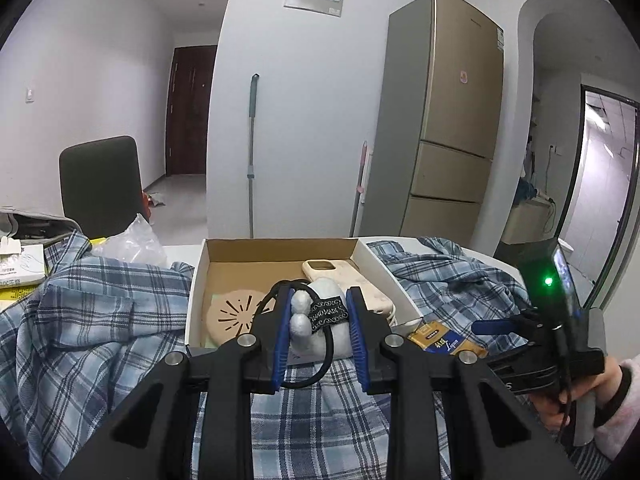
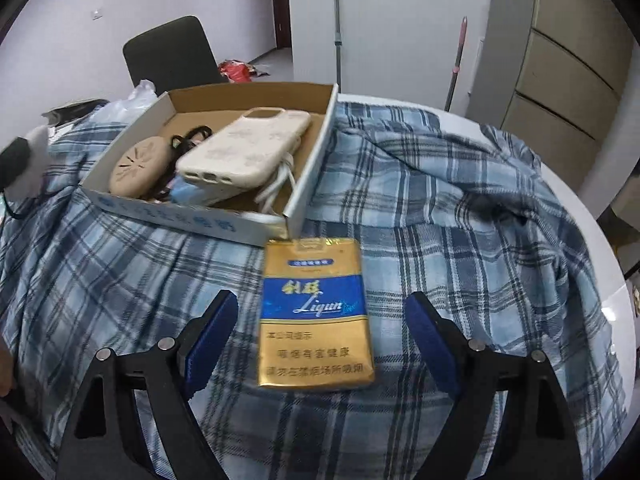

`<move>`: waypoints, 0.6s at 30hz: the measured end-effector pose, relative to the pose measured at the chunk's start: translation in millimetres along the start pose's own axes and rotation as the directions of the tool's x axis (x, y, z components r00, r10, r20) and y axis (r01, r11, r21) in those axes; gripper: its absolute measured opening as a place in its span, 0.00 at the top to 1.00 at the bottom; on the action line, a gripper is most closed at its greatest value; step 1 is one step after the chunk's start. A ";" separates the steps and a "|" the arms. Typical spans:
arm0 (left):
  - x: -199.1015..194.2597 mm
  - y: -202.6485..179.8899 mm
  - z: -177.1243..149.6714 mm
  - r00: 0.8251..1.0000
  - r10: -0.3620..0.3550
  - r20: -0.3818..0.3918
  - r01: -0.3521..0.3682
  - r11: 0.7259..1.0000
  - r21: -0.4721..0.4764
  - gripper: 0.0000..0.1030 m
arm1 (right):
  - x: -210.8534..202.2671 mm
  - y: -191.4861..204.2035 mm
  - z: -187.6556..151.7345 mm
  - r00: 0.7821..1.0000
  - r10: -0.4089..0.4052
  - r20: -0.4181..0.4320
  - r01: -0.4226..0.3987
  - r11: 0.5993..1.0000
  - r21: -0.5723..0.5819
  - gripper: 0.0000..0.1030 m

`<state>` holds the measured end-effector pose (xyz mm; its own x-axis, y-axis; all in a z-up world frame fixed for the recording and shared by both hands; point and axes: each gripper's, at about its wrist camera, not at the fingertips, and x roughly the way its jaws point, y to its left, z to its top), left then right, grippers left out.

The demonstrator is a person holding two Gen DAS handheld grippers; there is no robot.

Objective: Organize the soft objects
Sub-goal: 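Grasp the gold-and-blue cigarette pack with the right gripper while the left gripper holds the white item, then lower the white item and cigarette pack into the box and open both grippers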

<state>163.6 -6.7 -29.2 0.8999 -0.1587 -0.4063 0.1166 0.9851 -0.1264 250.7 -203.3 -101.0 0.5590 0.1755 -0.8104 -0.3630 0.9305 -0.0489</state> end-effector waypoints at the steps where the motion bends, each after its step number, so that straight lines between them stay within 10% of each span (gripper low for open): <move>1: -0.9 0.0 -0.3 1.000 -0.001 0.006 0.001 1.000 0.001 0.73 | 3.7 -0.6 -1.2 1.000 0.002 -0.003 -0.002 1.000 0.003 0.20; 8: 2.0 1.1 0.9 1.000 0.001 0.001 -0.001 1.000 -0.002 0.73 | 12.5 5.9 -6.4 1.000 -0.009 -0.004 0.009 0.999 -0.039 0.48; 18: -4.9 0.8 5.8 0.999 0.009 0.033 -0.009 1.000 -0.009 0.73 | -25.2 8.3 -5.9 0.999 0.000 0.054 0.001 1.000 -0.030 0.49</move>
<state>161.7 -4.7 -22.1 0.9145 -0.1471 -0.3770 0.1048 0.9859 -0.1305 229.2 -202.0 -84.4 0.5982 0.1930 -0.7777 -0.3844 0.9207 -0.0672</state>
